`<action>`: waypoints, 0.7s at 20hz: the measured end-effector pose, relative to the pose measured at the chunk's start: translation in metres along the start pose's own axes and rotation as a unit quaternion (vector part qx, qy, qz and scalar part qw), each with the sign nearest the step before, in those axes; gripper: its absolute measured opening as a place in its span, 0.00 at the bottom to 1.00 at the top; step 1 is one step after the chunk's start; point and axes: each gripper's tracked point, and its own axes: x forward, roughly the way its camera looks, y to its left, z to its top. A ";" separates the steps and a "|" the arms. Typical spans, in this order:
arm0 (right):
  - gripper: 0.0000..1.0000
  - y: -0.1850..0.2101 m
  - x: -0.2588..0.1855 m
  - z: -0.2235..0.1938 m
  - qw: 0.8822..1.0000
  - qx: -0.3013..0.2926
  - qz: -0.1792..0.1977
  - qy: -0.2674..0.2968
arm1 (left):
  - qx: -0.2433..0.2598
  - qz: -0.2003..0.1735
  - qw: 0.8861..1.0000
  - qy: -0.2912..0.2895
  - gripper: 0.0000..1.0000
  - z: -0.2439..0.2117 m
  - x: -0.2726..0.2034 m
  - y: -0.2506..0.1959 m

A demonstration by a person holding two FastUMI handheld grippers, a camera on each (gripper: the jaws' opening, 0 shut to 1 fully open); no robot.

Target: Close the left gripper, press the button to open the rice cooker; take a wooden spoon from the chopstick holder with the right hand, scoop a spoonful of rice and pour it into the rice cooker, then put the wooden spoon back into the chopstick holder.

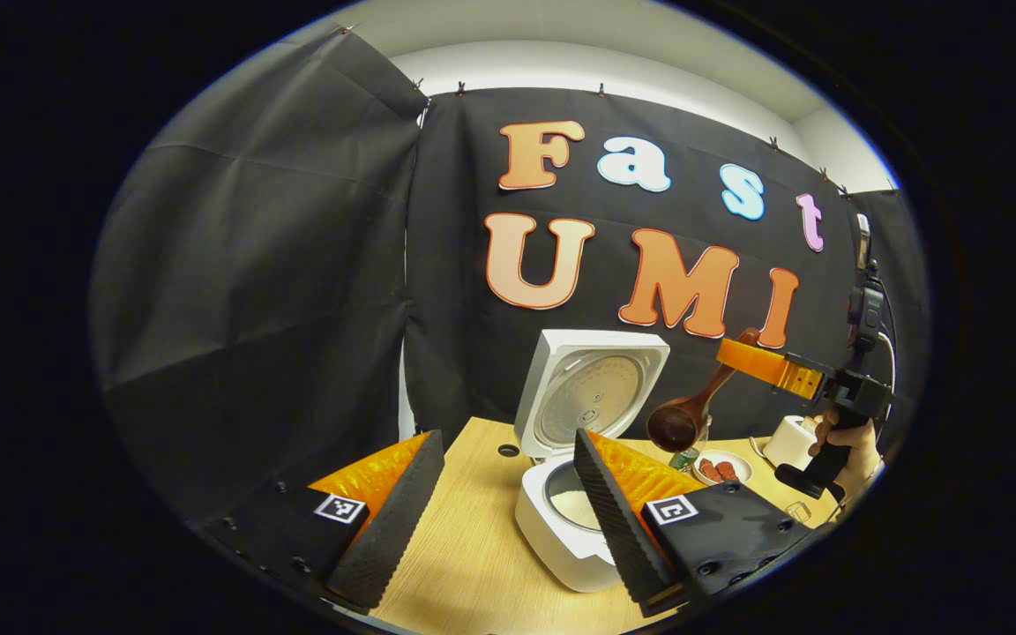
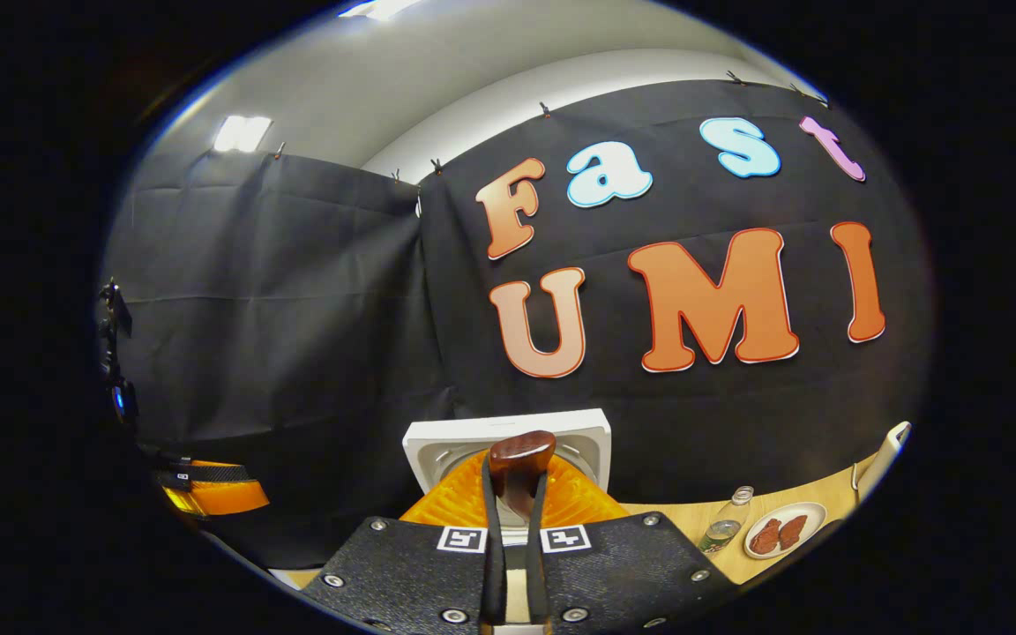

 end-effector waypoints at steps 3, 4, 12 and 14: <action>0.08 -0.002 -0.001 -0.001 1.000 0.002 -0.004 0.003 | -0.002 -0.003 1.000 -0.003 1.00 0.004 0.002 -0.003; 0.08 -0.002 -0.002 -0.002 1.000 0.010 -0.007 0.003 | -0.003 -0.003 1.000 -0.004 1.00 0.006 0.003 -0.004; 0.08 -0.067 -0.042 0.010 0.992 0.112 -0.053 -0.008 | 0.000 -0.017 1.000 -0.007 1.00 0.012 0.004 -0.022; 0.08 -0.089 -0.059 0.014 0.988 0.136 -0.070 -0.014 | -0.001 -0.023 1.000 -0.008 1.00 0.013 0.003 -0.029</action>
